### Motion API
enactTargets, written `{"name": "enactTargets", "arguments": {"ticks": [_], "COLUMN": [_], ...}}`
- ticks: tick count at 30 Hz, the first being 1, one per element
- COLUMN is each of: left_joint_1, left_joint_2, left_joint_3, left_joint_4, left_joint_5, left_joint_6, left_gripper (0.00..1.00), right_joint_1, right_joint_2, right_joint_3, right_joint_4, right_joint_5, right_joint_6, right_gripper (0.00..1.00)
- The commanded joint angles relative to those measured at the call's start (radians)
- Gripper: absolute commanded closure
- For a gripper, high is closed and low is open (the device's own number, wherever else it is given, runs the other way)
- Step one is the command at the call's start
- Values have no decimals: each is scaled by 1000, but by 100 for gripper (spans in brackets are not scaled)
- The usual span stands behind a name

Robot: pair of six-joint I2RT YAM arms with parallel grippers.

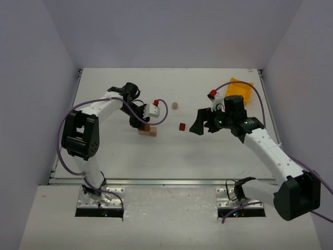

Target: Build the wood block tower

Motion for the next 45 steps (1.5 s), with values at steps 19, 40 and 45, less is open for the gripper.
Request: {"name": "enactTargets", "arguments": {"ticks": [19,40,45], "left_joint_1": [10,5,0], "left_joint_2": [-44,-46,-45], "left_joint_3": [-21,-35,-39], "left_joint_4": [42,49,48], "left_joint_5": [28,22,14], "left_joint_6": [-14,-20,-18], "left_gripper": [89,87,84], "right_joint_1": [1,1,1], "right_joint_2": [-51,-66,-65], "right_joint_3": [-8,-15,-16], "right_joint_4": [24,22,22], "right_joint_5": [40,51,51], "right_joint_6": [-13,-18,-18], "right_gripper": [1,1,1]}}
